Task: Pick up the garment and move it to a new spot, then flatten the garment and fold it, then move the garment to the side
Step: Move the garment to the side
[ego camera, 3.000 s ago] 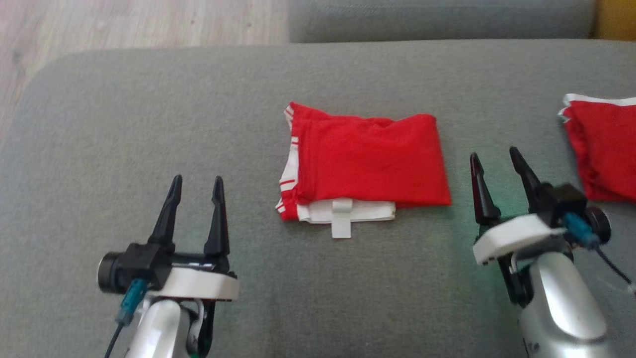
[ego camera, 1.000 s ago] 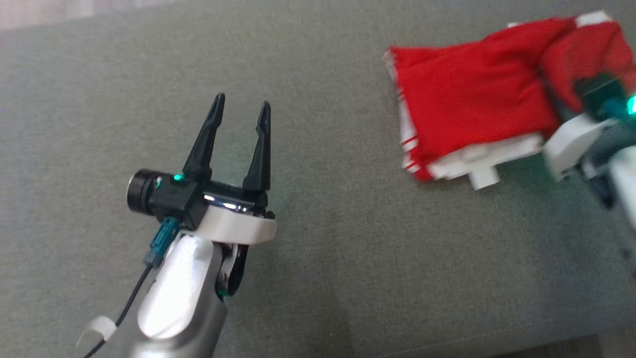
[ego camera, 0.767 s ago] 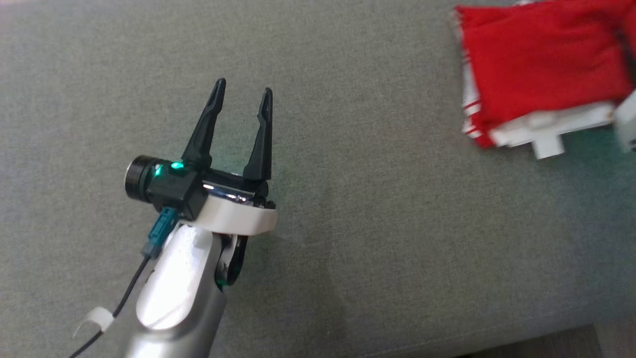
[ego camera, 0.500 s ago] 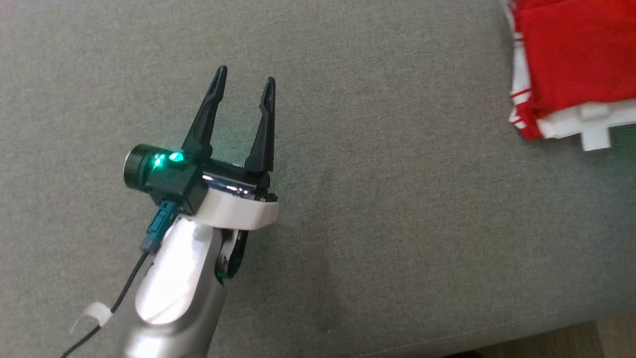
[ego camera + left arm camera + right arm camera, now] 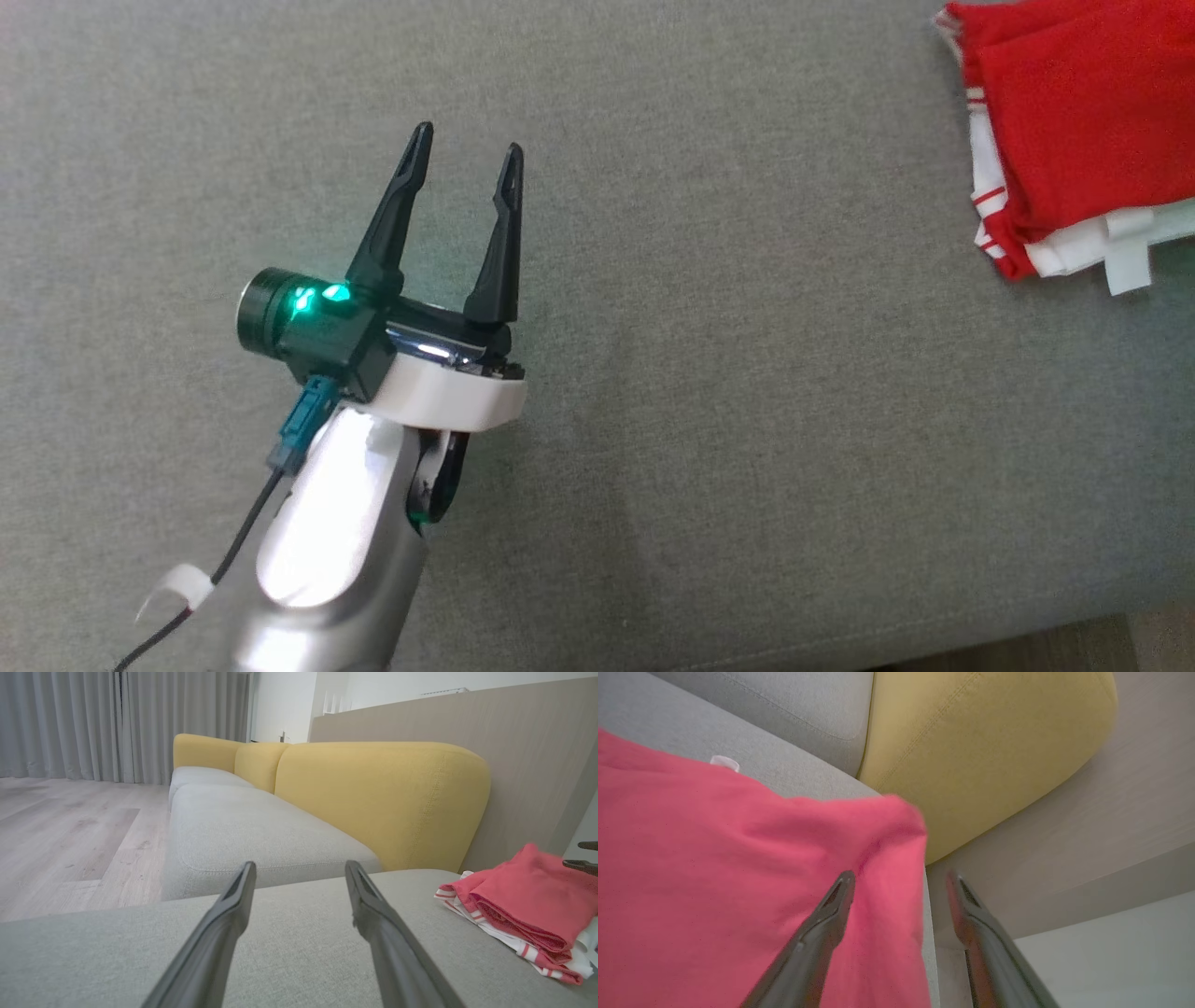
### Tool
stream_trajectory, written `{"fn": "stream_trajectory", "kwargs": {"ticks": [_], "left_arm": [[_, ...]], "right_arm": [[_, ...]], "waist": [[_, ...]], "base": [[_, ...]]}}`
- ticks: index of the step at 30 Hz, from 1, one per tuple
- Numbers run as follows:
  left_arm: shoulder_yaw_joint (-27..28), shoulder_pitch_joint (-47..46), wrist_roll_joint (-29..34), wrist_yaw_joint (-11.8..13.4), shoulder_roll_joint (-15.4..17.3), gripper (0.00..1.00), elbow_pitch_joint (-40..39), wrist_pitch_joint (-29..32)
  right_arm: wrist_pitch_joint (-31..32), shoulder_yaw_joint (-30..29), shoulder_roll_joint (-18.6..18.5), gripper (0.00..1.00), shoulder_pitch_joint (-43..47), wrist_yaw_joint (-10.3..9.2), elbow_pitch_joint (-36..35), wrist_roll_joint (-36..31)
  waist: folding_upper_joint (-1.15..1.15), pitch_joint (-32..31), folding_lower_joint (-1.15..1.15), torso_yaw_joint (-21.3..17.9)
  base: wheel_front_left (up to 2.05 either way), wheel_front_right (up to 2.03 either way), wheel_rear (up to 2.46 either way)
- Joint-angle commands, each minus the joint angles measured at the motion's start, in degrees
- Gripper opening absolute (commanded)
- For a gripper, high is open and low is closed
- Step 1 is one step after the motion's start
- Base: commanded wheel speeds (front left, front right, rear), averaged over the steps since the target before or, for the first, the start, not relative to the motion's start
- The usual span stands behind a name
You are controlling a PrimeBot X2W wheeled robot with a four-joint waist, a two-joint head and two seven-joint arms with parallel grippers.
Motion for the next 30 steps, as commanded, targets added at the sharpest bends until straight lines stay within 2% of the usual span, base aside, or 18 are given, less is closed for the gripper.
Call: {"fn": "stream_trajectory", "kwargs": {"ticks": [1, 10, 14, 22, 25, 30], "left_arm": [[1.64, -0.95, 0.13, -0.14, 0.54, 1.00, -1.69, -0.28], [6.18, 2.76, 1.11, 0.29, 0.55, 1.00, -1.63, -0.28], [8.99, 5.08, 1.47, 0.30, 0.66, 1.00, -1.48, -0.28], [13.31, 10.45, 2.02, 0.83, 0.73, 1.00, -0.87, -0.28], [13.78, 12.47, 1.66, 0.04, 0.70, 1.00, 0.51, -0.28], [14.45, 14.79, 1.29, -0.98, 0.64, 1.00, 1.72, -0.28]], "right_arm": [[-0.21, -0.03, -1.02, 1.00, 1.13, -0.04, -1.91, -0.22], [-2.27, -0.45, 6.34, 1.00, 2.24, -0.04, -8.84, 0.15], [-2.98, -0.60, 12.01, 1.00, 3.47, -0.04, -13.36, 2.92], [-5.30, -4.09, 26.04, 1.00, 10.07, -0.04, -22.18, 8.02], [-6.85, -3.68, 29.61, 1.00, 13.36, -0.04, -22.58, 8.72], [-11.23, -3.40, 31.99, 1.00, 18.73, -0.04, -19.99, 9.60]], "waist": [[0.00, -0.77, 0.00, 0.08], [0.00, -7.82, 0.00, 0.30], [0.00, -11.42, 0.00, 0.80], [0.00, -16.46, 0.00, 2.65], [0.00, -17.59, 0.00, 3.34], [0.00, -18.90, 0.00, 4.54]], "base": [[0.00, 0.00, 0.00], [0.00, 0.00, 0.00], [0.00, 0.00, 0.00], [0.00, 0.00, 0.00], [0.00, 0.00, 0.00], [0.00, 0.00, 0.00]]}}
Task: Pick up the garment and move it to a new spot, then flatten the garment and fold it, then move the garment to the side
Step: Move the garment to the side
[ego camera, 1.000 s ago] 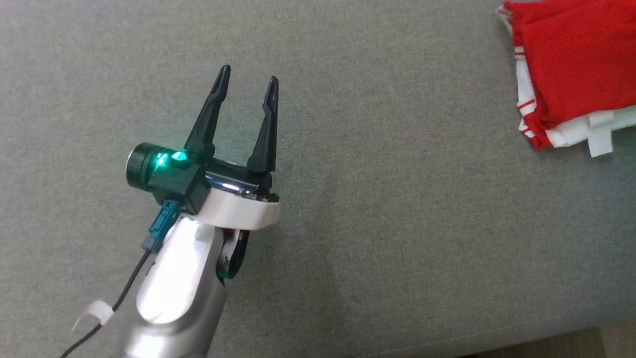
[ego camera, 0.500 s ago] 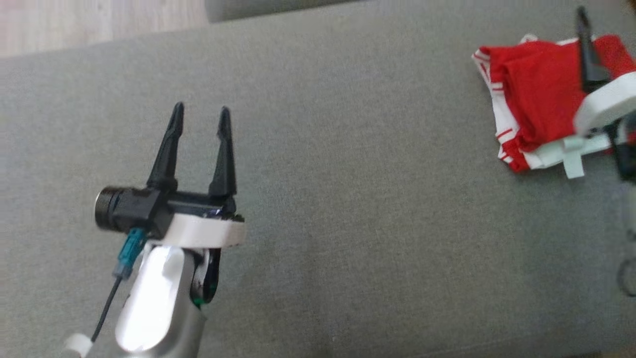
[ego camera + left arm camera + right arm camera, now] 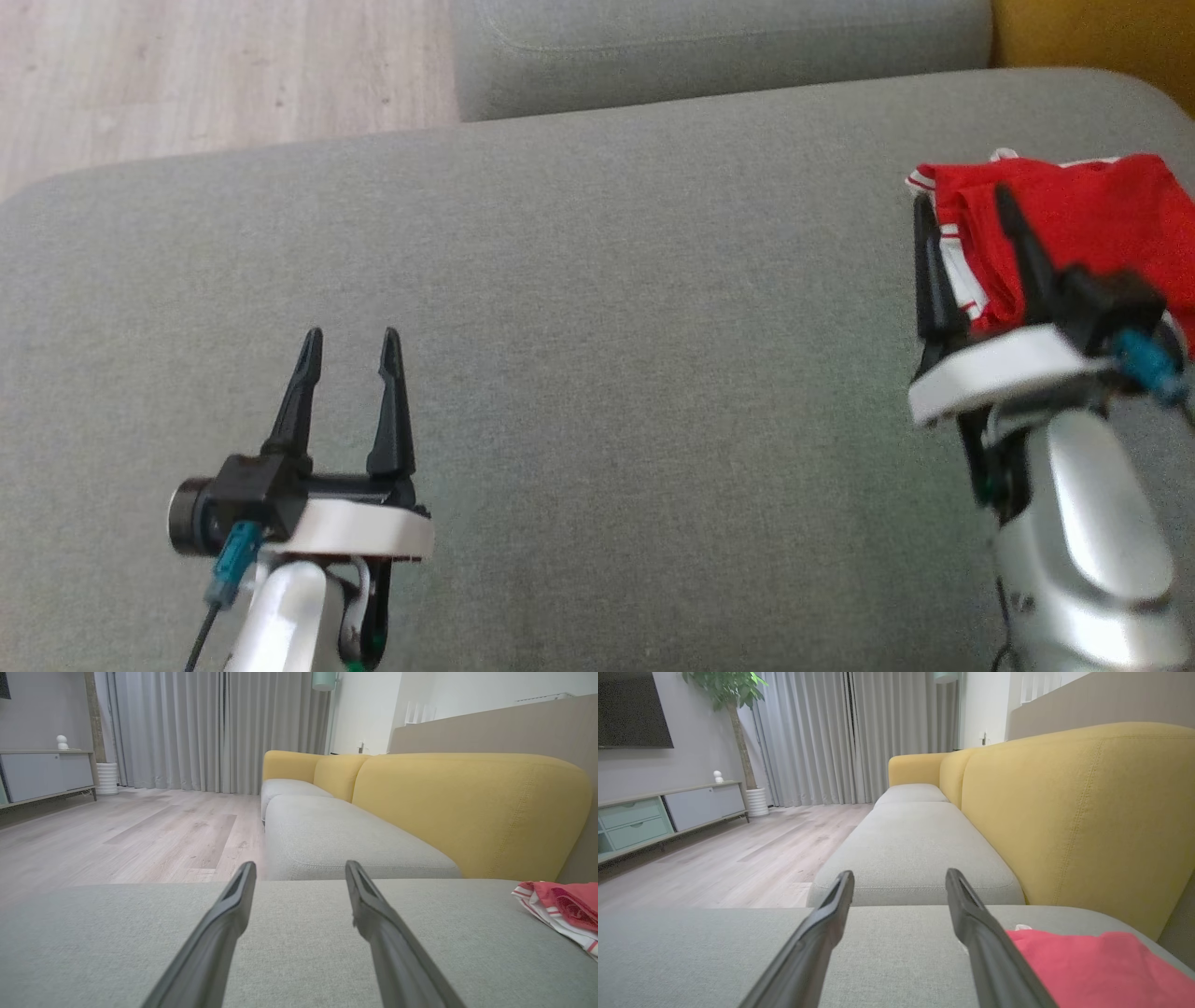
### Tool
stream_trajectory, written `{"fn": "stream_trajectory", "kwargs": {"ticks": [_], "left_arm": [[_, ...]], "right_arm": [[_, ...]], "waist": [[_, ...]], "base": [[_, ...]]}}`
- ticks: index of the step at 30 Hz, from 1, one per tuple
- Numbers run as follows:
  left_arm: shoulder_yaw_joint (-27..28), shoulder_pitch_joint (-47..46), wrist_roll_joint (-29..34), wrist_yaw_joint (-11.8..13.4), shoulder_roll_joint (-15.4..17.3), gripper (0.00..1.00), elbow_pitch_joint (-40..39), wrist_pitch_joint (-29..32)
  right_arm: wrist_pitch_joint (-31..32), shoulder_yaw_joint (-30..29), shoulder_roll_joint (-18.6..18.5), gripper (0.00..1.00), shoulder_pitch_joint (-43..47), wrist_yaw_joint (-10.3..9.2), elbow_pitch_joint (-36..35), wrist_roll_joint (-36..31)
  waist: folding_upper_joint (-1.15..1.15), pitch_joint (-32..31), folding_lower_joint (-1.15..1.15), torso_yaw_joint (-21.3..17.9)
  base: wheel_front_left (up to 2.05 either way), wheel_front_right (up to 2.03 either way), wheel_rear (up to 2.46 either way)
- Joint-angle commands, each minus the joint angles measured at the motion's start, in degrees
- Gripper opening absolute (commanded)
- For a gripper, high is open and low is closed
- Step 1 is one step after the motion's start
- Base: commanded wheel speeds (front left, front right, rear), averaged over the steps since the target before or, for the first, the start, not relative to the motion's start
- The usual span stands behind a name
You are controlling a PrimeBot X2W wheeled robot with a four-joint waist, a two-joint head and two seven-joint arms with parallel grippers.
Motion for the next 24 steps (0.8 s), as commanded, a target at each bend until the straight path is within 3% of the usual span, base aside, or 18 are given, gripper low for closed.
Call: {"fn": "stream_trajectory", "kwargs": {"ticks": [1, 8, 24], "left_arm": [[2.27, -1.07, -0.17, -0.04, 0.50, 1.00, -1.80, -0.28], [2.39, 1.44, -1.05, 0.22, 0.44, 1.00, -1.92, -0.28], [3.07, 2.77, -3.84, 1.28, 0.43, 1.00, -2.81, -0.28]], "right_arm": [[-2.00, 1.34, 0.72, 1.00, 0.07, -0.04, -1.20, 0.51], [-6.37, 4.30, 0.90, 1.00, 5.84, -0.04, 2.43, 5.77], [-7.88, 5.83, 0.91, 1.00, 7.38, -0.04, 3.61, 5.86]], "waist": [[0.00, -0.67, 0.01, 0.60], [0.00, -1.78, 0.01, 1.48], [0.00, -2.69, 0.01, 2.08]], "base": [[0.00, 0.00, 0.00], [0.00, 0.00, 0.00], [0.00, 0.00, 0.00]]}}
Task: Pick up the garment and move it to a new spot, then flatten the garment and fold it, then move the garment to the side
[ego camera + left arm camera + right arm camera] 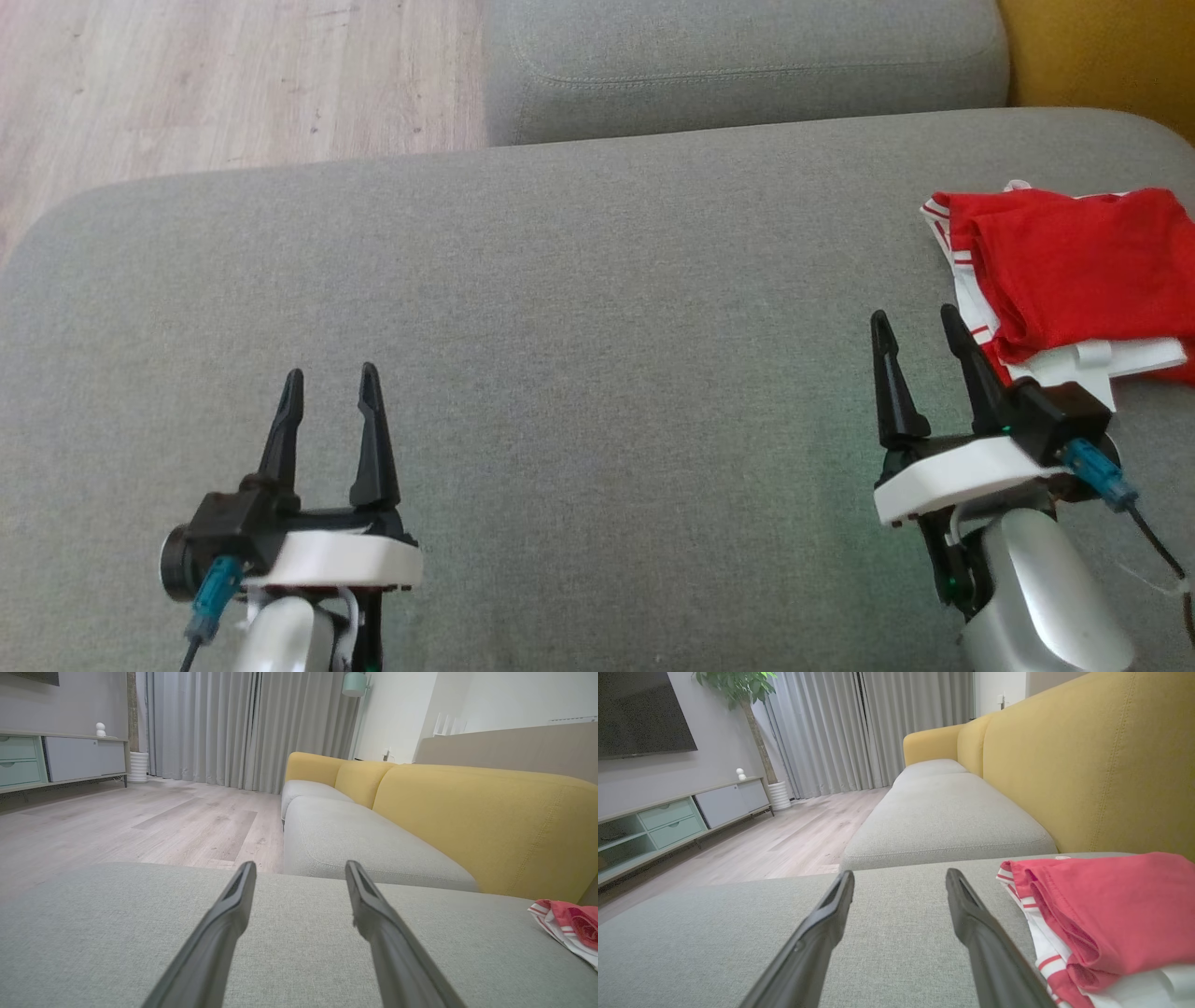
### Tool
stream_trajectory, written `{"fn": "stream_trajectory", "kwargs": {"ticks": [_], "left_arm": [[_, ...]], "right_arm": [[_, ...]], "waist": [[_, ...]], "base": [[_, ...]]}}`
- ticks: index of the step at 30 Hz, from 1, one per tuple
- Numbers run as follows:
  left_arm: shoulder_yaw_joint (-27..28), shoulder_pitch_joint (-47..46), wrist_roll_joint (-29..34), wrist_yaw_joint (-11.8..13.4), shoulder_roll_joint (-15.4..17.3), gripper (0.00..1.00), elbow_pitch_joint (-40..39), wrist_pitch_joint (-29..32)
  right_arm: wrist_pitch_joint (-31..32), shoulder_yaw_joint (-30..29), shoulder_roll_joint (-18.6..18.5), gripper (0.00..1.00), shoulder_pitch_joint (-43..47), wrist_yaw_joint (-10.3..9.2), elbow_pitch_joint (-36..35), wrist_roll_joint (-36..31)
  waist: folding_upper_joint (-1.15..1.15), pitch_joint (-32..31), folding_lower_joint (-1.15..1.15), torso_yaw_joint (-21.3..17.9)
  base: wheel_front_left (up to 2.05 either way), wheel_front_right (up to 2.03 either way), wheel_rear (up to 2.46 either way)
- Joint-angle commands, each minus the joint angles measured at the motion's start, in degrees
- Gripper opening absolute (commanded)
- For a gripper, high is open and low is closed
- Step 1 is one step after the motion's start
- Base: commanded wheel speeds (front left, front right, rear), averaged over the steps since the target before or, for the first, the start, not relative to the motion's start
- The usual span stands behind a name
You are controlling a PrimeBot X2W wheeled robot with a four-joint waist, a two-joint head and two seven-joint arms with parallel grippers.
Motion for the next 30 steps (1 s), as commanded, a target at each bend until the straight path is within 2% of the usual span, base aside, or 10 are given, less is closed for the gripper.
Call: {"fn": "stream_trajectory", "kwargs": {"ticks": [1, 30], "left_arm": [[2.22, -1.33, -0.27, 0.39, 0.44, 1.00, -1.77, -0.29], [3.78, -0.90, -4.08, 1.34, 0.44, 1.00, -1.33, -0.29]], "right_arm": [[-1.00, 1.44, 0.34, 1.00, -1.22, -0.04, -1.47, 0.21], [-1.16, 2.56, 0.34, 1.00, -2.08, -0.04, -0.76, 1.32]], "waist": [[0.00, -0.07, 0.00, -0.01], [0.00, -0.44, 0.00, -0.88]], "base": [[0.00, 0.00, 0.00], [0.00, 0.00, 0.00]]}}
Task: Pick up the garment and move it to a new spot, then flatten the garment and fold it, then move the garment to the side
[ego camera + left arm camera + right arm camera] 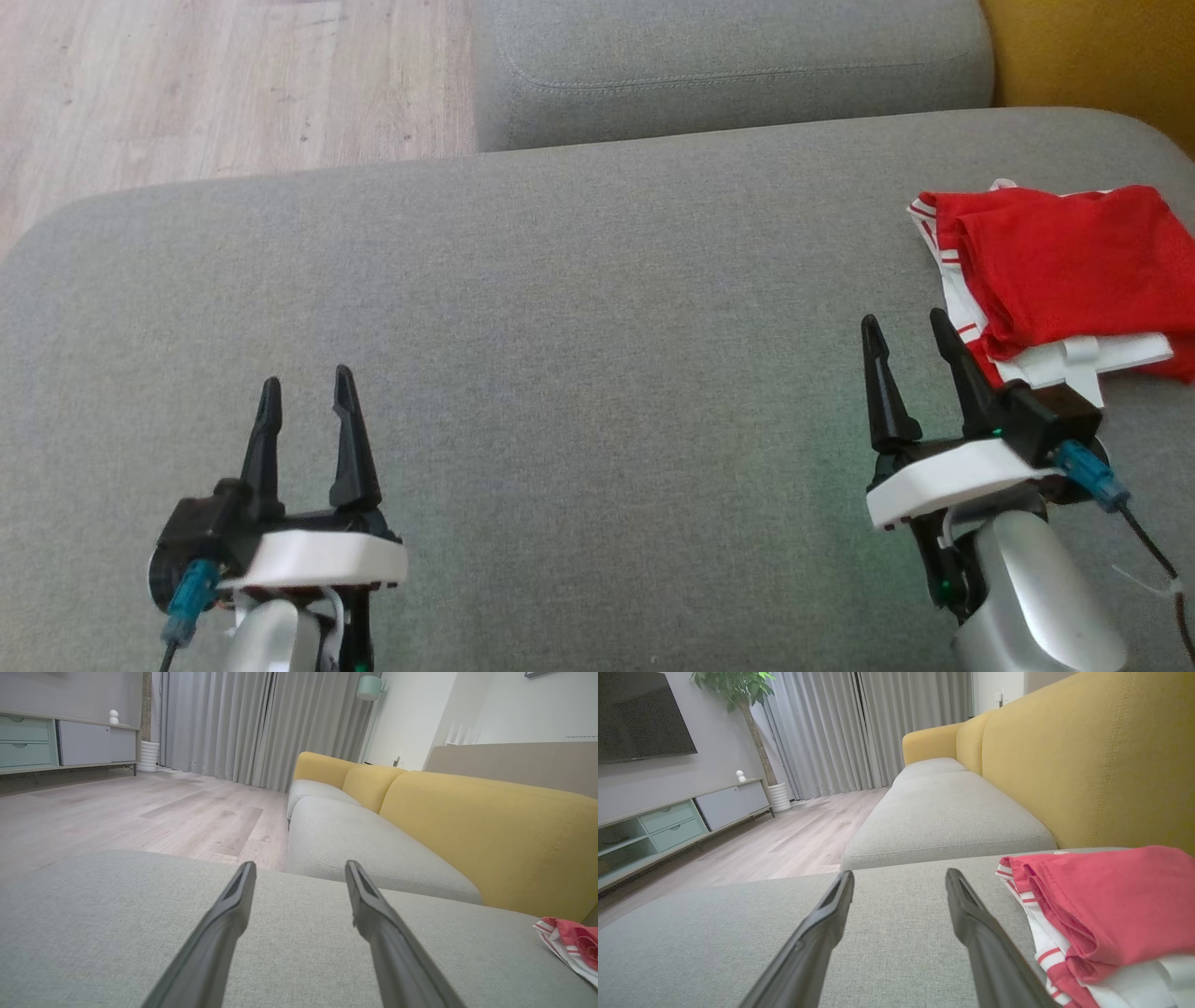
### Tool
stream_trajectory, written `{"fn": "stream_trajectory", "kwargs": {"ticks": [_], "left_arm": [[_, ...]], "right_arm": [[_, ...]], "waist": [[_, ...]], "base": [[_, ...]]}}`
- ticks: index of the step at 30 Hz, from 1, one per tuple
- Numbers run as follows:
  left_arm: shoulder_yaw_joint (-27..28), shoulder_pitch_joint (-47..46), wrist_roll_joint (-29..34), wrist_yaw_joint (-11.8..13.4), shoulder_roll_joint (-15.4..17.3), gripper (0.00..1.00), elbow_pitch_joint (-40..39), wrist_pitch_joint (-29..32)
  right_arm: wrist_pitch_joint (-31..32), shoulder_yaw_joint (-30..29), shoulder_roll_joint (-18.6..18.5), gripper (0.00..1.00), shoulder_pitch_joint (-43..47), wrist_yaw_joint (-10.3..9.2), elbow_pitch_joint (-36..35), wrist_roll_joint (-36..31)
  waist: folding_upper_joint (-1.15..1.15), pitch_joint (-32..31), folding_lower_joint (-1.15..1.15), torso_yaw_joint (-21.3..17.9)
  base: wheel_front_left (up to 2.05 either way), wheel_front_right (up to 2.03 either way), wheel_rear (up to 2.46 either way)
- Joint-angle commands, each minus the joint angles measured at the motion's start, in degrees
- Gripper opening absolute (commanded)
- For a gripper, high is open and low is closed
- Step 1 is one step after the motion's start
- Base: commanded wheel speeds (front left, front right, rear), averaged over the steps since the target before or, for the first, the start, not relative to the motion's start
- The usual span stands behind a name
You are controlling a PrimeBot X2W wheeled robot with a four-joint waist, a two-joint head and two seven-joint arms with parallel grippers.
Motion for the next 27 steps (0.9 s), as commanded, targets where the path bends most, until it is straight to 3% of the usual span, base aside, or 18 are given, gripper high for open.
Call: {"fn": "stream_trajectory", "kwargs": {"ticks": [1, 2, 7, 27], "left_arm": [[2.12, -0.91, -0.57, 0.59, 0.44, 1.00, -1.82, -0.29], [0.08, 0.01, -0.53, 0.14, 0.00, 0.00, 0.10, 0.00], [-0.01, 1.40, -0.77, 0.04, -0.07, 0.00, 3.40, 0.12], [2.01, 1.24, -12.45, -1.19, 0.01, 0.00, 2.56, 3.50]], "right_arm": [[-0.76, 1.34, 0.35, 1.00, -2.00, -0.04, -1.44, 0.35], [0.00, 0.03, 0.00, 0.00, 0.00, 0.00, 0.16, 0.06], [0.21, 0.00, 0.02, 0.00, 1.97, 0.00, 3.14, 0.33], [3.50, -2.01, 0.08, 0.00, 2.82, -0.01, 0.71, 13.21]], "waist": [[0.00, 0.06, 0.00, -0.01], [0.00, 0.05, 0.00, -0.01], [0.00, 0.04, 0.00, -0.01], [0.00, -0.15, 0.00, 0.07]], "base": [[0.00, 0.00, 0.00], [0.00, 0.00, 0.00], [0.00, 0.00, 0.00], [0.00, 0.00, 0.00]]}}
